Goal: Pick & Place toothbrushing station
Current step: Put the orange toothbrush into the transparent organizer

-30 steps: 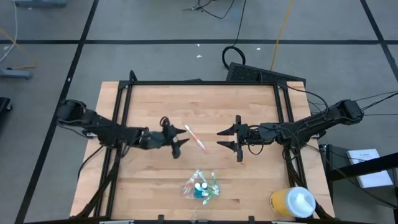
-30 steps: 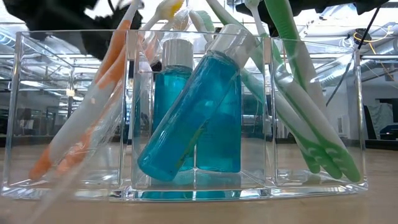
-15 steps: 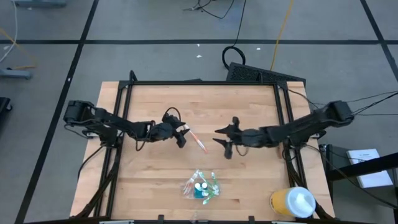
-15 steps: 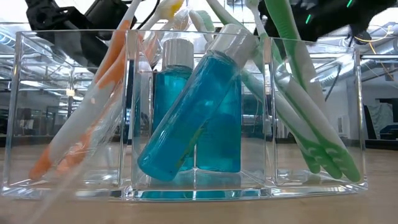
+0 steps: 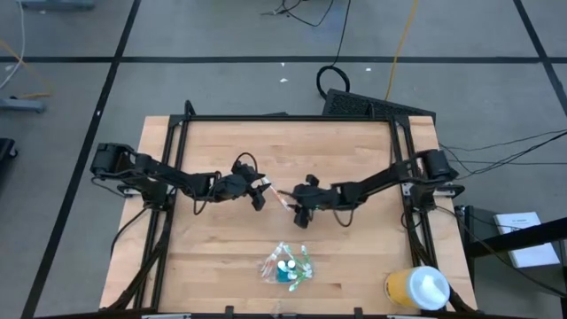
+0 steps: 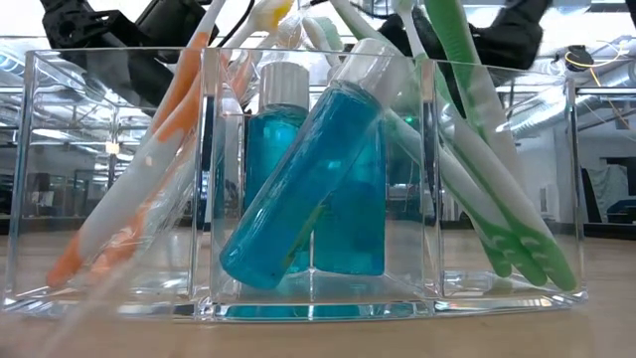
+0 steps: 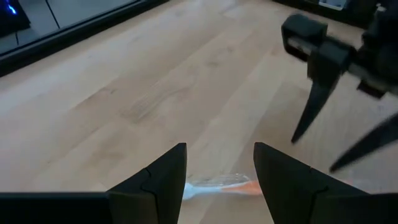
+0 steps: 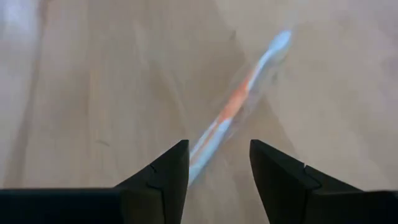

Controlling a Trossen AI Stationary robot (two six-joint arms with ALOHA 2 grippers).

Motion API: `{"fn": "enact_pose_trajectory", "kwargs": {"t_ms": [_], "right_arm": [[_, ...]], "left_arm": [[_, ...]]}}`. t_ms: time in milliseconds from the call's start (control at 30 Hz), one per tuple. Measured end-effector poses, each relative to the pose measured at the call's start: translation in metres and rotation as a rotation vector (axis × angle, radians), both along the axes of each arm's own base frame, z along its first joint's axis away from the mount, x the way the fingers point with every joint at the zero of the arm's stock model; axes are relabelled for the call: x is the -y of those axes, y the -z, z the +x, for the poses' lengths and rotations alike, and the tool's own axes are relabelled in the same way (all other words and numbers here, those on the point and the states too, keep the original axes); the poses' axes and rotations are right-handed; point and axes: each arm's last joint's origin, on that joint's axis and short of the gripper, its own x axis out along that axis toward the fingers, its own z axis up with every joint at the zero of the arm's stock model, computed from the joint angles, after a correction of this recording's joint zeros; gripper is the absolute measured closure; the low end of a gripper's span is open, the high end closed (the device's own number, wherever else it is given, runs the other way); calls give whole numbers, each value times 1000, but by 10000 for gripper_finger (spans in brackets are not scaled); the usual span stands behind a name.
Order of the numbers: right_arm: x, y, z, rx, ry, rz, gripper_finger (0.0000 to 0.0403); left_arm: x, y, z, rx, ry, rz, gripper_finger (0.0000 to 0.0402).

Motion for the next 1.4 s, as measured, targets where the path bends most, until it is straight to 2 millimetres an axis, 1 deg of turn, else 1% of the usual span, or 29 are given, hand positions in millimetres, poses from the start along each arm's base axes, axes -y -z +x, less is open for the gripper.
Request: {"fn": "enact_pose_trajectory", "kwargs": {"t_ms": [167,267,333,400,533,667,767,867,900,933,1000,1100,1200,1233,1300,1400], "right_arm": [[-2,9,20,-130,-8,-18,243],[-5,14,27,-160,-14,-21,243],[-6,19,28,-182,-18,-22,243],[-5,21,28,-200,-23,-10,243],[2,25,23,-271,31,-30,251],[7,28,18,-331,57,-50,281],[9,29,17,-342,66,-54,319],[12,29,17,-345,77,-52,366],[13,28,16,-344,79,-52,381],[13,25,16,-342,82,-55,387],[15,19,15,-330,96,-65,387],[17,10,9,-346,154,-137,386],[16,-4,-2,-382,213,-232,389],[15,-11,-3,-363,238,-253,389],[12,-25,-13,-320,296,-301,389],[6,-38,-29,-241,345,-337,389]], "left_arm": [[0,3,-2,-31,0,1,210],[0,3,-2,-40,0,1,211],[0,3,-2,-42,0,1,210],[0,3,-2,-42,-1,1,211],[0,3,-2,-42,-1,-1,210],[0,3,-2,-40,-3,-5,210],[0,3,-2,-40,-4,-6,211],[0,3,-2,-39,-4,-8,211],[0,3,-2,-32,-5,-10,211],[1,2,-1,-21,-2,-11,211],[5,-1,1,13,17,-2,211],[11,-5,3,51,72,19,211],[18,-10,5,94,127,34,211],[21,-12,6,107,145,43,211],[27,-15,7,134,185,62,211],[34,-18,7,161,234,96,211]]}}
